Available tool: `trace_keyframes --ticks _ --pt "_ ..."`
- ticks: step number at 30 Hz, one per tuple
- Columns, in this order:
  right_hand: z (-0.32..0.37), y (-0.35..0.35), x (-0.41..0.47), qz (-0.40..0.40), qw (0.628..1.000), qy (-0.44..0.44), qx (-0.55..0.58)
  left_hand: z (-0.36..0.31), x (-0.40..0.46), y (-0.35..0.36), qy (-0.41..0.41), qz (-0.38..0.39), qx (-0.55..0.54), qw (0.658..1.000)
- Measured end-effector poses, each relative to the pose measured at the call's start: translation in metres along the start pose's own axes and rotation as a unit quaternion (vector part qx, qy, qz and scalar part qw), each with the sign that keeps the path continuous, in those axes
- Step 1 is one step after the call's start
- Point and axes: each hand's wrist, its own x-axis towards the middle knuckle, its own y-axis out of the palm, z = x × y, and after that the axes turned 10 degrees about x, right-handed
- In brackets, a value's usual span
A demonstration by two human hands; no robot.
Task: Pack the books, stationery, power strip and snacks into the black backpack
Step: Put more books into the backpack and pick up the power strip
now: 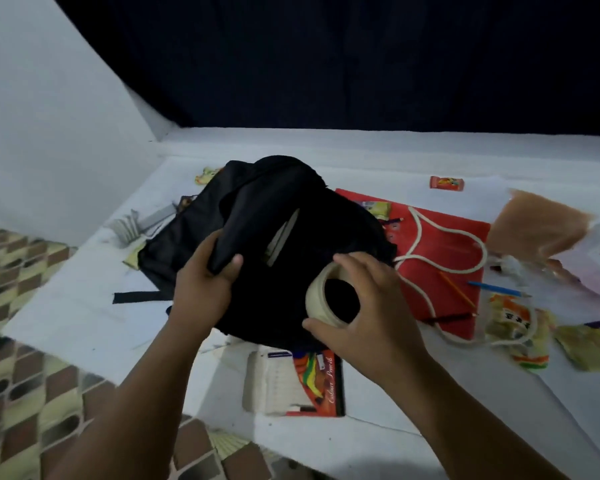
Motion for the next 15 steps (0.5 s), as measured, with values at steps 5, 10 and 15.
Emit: trace_keyframes --ticks 5,10,15 --pt "0.017 0.033 0.034 0.049 0.998 -0.05 -0.003 -0.005 0.003 -0.023 0.027 -0.015 -0.048 0.998" --pt "0.025 0.077 0.074 0.142 0.988 -0.047 0.041 -0.009 0.014 -0.038 0.049 -0.01 -0.044 0.998" --pt "0.009 0.115 0.085 0.207 0.972 -0.002 0.107 -0.001 0.024 -0.046 0.027 -0.013 -0.066 0.997"
